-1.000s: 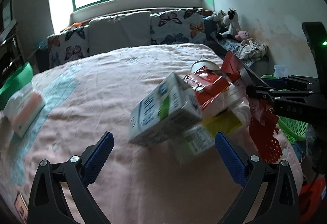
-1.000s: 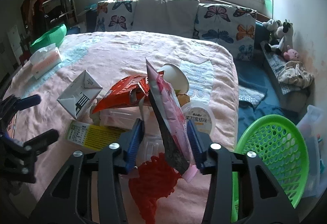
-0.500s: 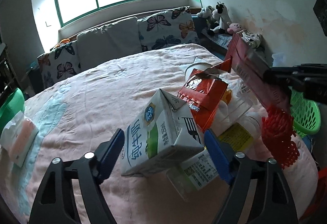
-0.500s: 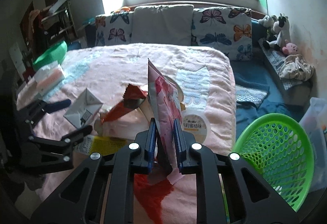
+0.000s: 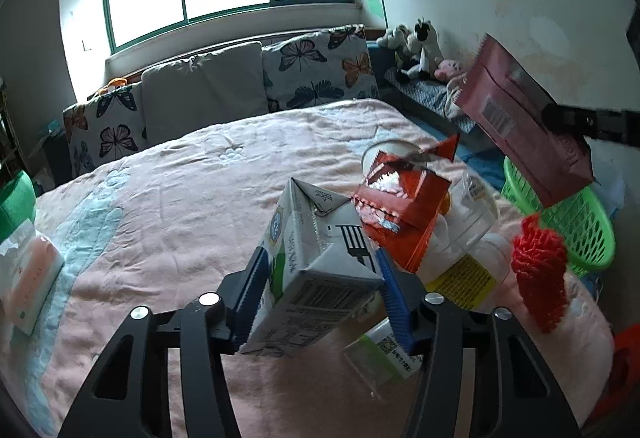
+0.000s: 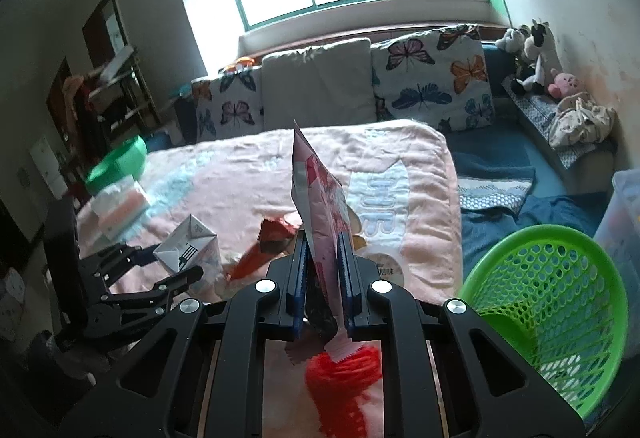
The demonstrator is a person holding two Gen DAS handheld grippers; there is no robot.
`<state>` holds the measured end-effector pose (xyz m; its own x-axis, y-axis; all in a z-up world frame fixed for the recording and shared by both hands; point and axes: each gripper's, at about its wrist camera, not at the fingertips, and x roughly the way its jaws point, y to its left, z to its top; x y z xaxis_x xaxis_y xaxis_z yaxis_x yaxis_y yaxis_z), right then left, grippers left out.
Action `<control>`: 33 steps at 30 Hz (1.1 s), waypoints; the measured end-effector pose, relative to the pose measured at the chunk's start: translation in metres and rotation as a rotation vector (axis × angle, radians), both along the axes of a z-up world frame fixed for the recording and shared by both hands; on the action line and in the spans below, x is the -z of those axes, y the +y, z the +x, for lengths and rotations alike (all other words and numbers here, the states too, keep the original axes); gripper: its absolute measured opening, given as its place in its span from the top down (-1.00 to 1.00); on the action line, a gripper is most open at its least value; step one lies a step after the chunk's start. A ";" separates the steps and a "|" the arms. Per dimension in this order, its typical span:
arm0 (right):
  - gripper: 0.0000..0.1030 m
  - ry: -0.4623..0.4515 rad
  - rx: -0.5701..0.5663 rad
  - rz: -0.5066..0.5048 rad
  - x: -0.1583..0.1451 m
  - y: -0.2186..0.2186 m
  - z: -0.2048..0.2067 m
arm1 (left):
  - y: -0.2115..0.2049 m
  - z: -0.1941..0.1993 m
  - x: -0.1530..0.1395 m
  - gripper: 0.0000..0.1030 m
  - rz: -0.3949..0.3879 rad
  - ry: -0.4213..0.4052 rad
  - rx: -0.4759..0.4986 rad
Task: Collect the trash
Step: 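Grasp the white milk carton with the left tool while the right tool lifts the pink packet, then carry both items over the green basket and open both tools to drop them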
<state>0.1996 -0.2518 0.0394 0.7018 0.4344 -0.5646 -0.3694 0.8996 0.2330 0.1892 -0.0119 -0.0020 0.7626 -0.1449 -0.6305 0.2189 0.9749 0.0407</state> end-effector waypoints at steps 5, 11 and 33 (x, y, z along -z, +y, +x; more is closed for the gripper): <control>0.71 -0.009 0.028 0.035 -0.005 -0.011 -0.007 | 0.020 -0.002 -0.009 0.10 -0.065 0.000 -0.016; 0.71 -0.014 0.052 0.050 -0.008 -0.022 -0.018 | 0.041 -0.016 -0.029 0.11 -0.179 -0.015 -0.001; 0.65 0.082 0.289 0.004 0.046 -0.127 -0.045 | -0.097 -0.019 -0.079 0.11 -0.332 0.008 0.323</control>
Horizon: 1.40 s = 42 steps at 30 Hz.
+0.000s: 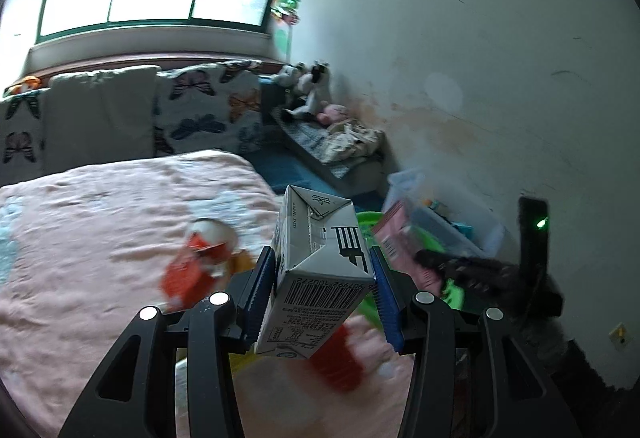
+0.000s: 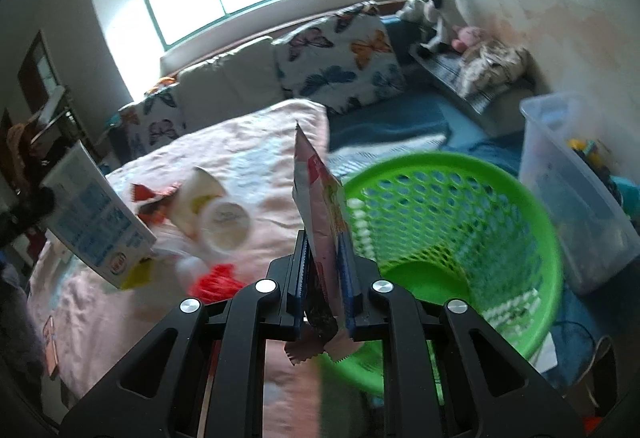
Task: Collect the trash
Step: 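Carry both items over the green basket and open both tools to drop them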
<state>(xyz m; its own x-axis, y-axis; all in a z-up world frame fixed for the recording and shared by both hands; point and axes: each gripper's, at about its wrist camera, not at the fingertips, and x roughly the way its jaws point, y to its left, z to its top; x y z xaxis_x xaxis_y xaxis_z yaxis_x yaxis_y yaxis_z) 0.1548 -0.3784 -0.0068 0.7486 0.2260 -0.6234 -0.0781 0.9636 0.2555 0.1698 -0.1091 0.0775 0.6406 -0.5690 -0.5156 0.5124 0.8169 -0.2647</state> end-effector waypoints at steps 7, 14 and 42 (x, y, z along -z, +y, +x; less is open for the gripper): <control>0.47 0.047 0.062 0.013 0.023 -0.030 0.003 | -0.052 0.021 0.008 0.11 -0.008 0.024 0.070; 0.18 0.032 0.102 0.016 0.025 -0.050 -0.001 | -0.097 0.046 0.025 0.11 -0.003 0.069 0.118; -0.06 0.020 0.199 0.034 0.040 -0.086 -0.044 | -0.209 0.086 0.112 0.10 0.152 0.243 0.198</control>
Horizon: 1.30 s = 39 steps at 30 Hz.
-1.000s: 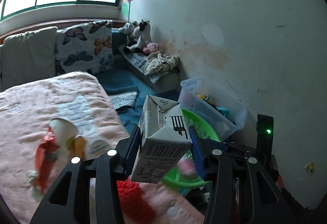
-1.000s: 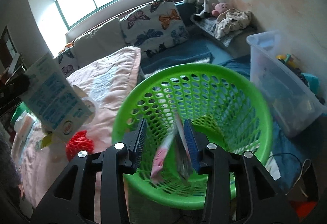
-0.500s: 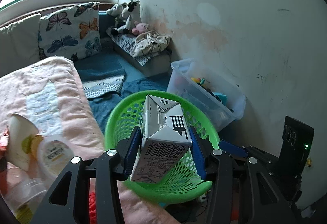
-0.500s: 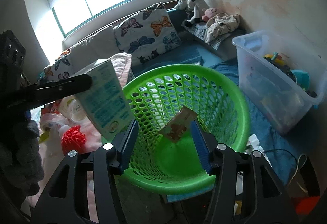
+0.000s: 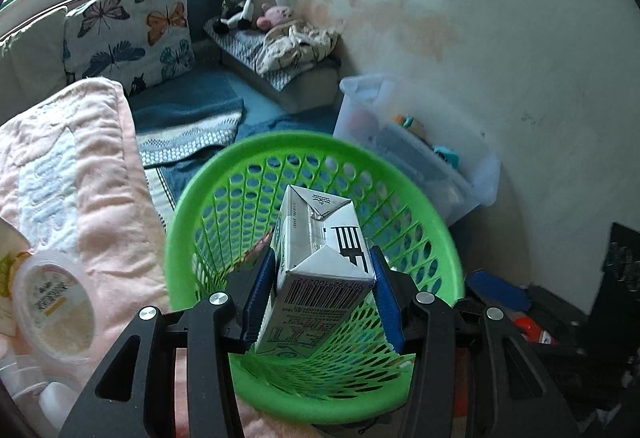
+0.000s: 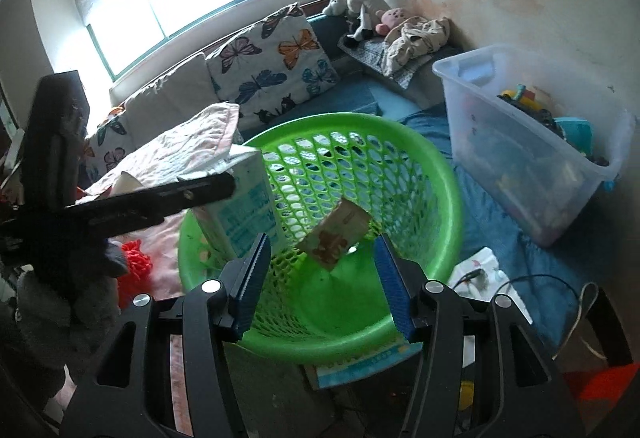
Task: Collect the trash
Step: 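Carry both items over the green basket and open both tools to drop them, then grasp the red mesh fruit net with the right tool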
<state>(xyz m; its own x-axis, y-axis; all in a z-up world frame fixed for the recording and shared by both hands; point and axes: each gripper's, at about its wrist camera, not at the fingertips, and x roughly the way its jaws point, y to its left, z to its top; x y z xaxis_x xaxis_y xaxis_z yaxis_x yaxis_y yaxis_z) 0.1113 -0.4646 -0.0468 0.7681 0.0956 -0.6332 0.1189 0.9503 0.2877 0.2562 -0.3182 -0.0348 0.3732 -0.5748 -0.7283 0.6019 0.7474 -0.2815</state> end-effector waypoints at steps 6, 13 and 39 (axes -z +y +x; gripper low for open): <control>-0.06 -0.004 0.024 0.001 0.002 -0.009 -0.010 | -0.012 0.000 0.016 0.10 0.039 0.042 0.016; -0.06 -0.002 0.029 0.007 0.002 -0.006 -0.015 | -0.003 -0.009 0.012 -0.19 0.036 0.035 0.019; -0.29 -0.035 -0.234 0.000 -0.017 0.111 -0.025 | 0.192 -0.087 -0.065 -0.22 -0.038 -0.168 -0.303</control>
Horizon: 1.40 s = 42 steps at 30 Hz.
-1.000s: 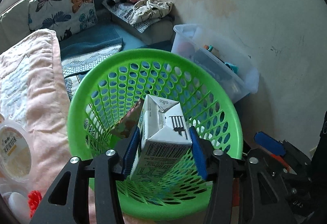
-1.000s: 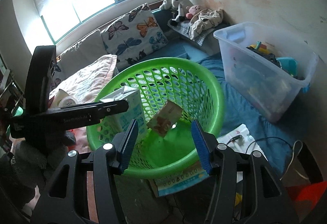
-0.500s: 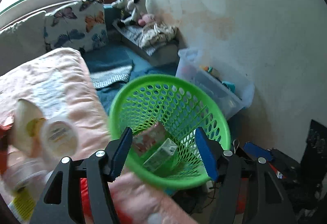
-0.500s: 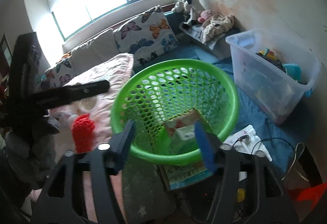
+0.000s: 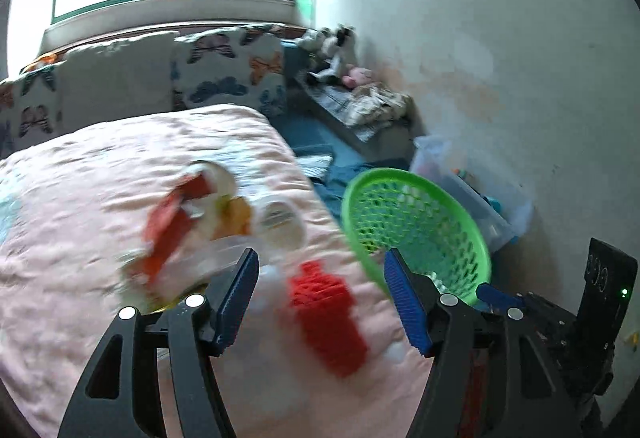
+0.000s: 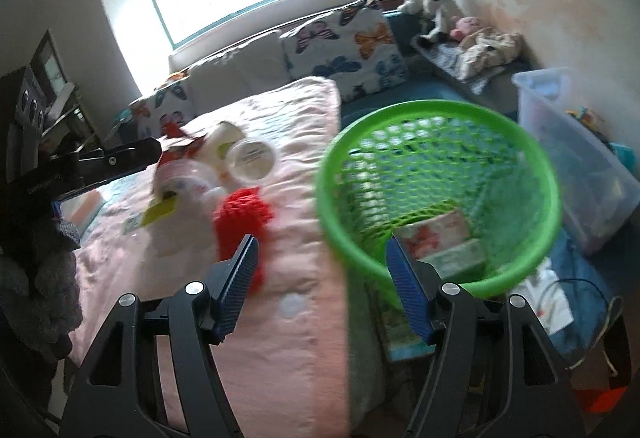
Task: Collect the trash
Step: 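Grasp the red mesh fruit net with the right tool, then grasp the clear plastic clamshell box with the left tool while the right tool holds the net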
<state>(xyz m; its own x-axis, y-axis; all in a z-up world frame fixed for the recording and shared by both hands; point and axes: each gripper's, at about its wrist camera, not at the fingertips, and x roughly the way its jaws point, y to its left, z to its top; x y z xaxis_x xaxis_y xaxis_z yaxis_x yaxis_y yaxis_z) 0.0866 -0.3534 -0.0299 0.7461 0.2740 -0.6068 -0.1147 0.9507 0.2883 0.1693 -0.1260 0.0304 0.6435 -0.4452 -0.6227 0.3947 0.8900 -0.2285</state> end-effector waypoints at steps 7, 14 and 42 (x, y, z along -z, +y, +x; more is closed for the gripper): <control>-0.29 0.012 -0.094 0.011 0.004 0.040 0.015 | 0.053 -0.012 0.005 -0.23 -0.038 0.005 -0.112; -0.29 0.040 -0.154 0.003 0.014 0.071 0.038 | 0.088 -0.029 0.021 -0.23 -0.036 0.019 -0.156; 0.27 0.076 -0.160 0.014 0.020 0.073 0.055 | 0.061 -0.042 0.072 -0.37 0.132 0.046 0.299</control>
<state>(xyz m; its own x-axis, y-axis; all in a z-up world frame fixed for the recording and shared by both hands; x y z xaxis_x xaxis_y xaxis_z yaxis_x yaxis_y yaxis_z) 0.1411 -0.2799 -0.0504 0.6446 0.3942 -0.6551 -0.2416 0.9179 0.3147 0.1271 -0.0645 -0.0420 0.4665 -0.5239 -0.7127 0.6347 0.7594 -0.1428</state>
